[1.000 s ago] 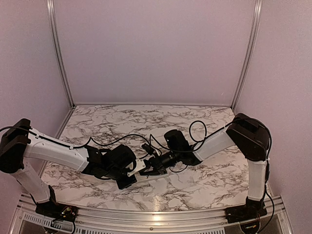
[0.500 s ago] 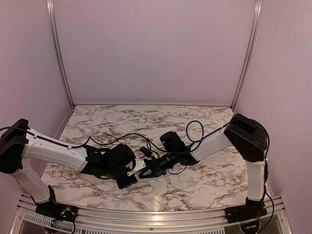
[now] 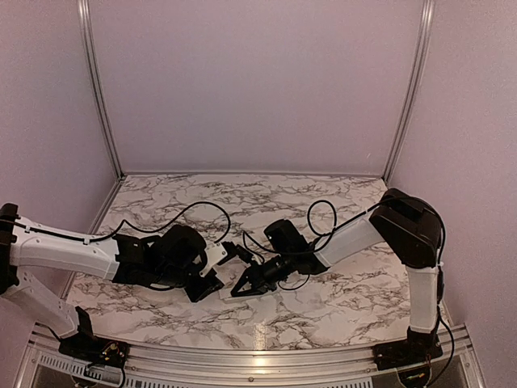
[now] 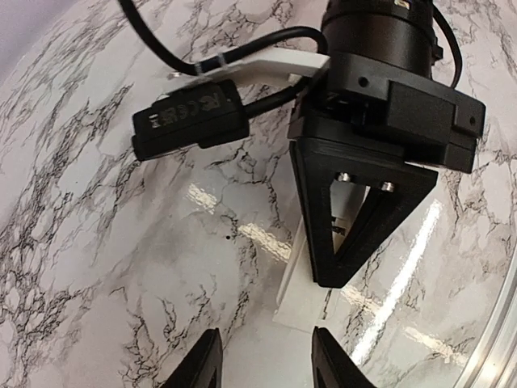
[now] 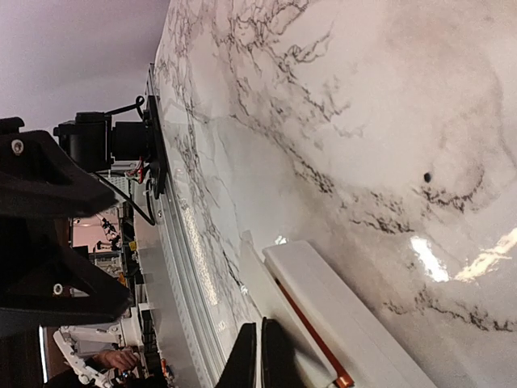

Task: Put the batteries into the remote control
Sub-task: Adjust the remote control at the center of the board, then press the battery cover onto the remote control.

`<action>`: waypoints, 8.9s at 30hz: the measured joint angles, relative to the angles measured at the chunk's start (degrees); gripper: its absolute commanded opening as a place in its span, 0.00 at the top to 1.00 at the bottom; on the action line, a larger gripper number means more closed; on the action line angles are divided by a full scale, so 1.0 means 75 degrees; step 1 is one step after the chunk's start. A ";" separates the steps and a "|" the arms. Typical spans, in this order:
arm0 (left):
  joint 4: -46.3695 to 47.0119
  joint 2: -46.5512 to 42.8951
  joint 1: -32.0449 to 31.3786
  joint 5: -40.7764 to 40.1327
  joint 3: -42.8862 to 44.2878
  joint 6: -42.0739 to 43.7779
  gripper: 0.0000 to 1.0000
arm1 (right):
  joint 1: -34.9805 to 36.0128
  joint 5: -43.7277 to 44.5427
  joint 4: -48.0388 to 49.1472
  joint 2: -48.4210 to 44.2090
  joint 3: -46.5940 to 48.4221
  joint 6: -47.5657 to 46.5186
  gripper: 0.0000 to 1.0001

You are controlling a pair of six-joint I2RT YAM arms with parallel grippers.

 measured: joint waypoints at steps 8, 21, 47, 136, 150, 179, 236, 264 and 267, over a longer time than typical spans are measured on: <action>0.0627 -0.0912 0.0580 -0.0070 -0.0799 -0.2095 0.66 | 0.0000 0.0003 0.0000 0.0000 0.0000 0.0003 0.97; 0.2043 -0.0318 0.0612 0.0455 -0.1676 -0.4683 0.61 | 0.0003 0.0003 0.0017 0.0000 -0.0003 0.0023 0.98; 0.2492 0.1556 0.0833 0.1244 -0.0434 -0.4523 0.76 | 0.0003 0.0000 0.0172 -0.0006 -0.0052 0.0082 0.98; 0.1918 -0.0577 0.1769 0.1282 -0.1466 -0.4368 0.48 | -0.1274 0.0093 -0.2911 -0.0743 -0.0119 -0.3238 0.60; 0.2498 0.0358 0.1833 0.2060 -0.1428 -0.4342 0.48 | -0.1125 0.0044 -0.2923 -0.0781 -0.0201 -0.3200 0.61; 0.2949 0.1466 0.1868 0.2664 -0.0731 -0.4147 0.64 | -0.0903 0.0367 -0.2978 -0.0245 0.1017 -0.2853 0.67; 0.2838 0.1888 0.1682 0.2748 -0.0446 -0.3538 0.86 | -0.0519 0.0629 -0.3756 0.0239 0.1612 -0.3614 0.76; 0.2873 0.1950 0.1093 0.1655 -0.0353 -0.3745 0.89 | -0.0519 0.0676 -0.3197 0.0102 0.1183 -0.3739 0.77; 0.2873 0.1950 0.1064 0.1582 -0.0350 -0.3771 0.89 | -0.0516 0.0685 -0.3142 0.0087 0.1142 -0.3748 0.77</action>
